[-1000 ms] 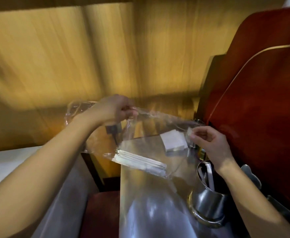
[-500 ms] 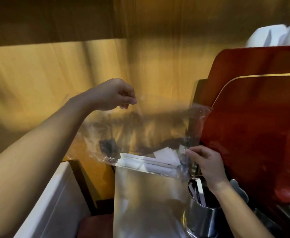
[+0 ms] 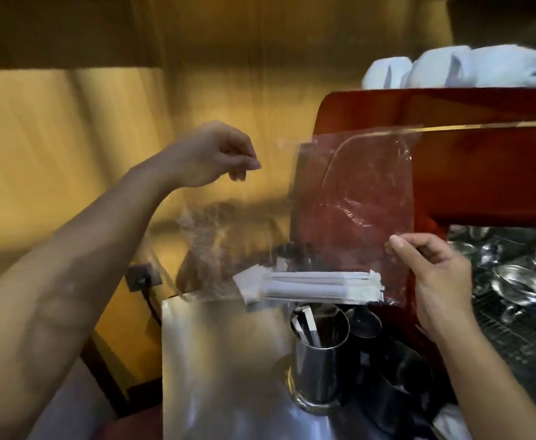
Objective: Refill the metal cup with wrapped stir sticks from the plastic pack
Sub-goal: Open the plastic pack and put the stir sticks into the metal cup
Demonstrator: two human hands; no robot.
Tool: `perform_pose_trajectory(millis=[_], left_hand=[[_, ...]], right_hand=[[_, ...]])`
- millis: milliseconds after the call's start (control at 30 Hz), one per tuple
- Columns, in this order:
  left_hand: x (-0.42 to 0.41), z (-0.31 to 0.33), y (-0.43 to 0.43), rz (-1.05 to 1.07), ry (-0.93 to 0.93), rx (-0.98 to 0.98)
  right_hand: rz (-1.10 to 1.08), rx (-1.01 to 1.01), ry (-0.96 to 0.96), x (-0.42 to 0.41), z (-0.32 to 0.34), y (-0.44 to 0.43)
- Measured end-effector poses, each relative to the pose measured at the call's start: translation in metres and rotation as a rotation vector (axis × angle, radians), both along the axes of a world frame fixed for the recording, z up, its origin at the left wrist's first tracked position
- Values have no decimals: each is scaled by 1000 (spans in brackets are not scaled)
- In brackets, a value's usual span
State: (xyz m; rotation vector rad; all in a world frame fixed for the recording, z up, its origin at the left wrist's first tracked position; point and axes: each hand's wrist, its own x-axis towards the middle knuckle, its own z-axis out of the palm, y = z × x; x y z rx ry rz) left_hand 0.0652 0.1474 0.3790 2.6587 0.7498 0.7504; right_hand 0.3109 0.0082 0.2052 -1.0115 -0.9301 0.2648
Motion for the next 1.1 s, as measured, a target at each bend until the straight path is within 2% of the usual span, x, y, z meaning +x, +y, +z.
perform_pose_trajectory(millis=[300,600,800,1100], left_hand=[[65,-24,-3,-170,-70,-65],[114,-31,-25,-376,-146,-105],[131,-26,-37,-414,-222,-113],[117,-50,-25,-381,-209,-174]], right_hand=[[-231,-35,7,26,5,-73],[-360,-54,-29,46,15,-129],[-422,-12,-84,52,27,-150],[-400,-93,-159,51,28,-144]])
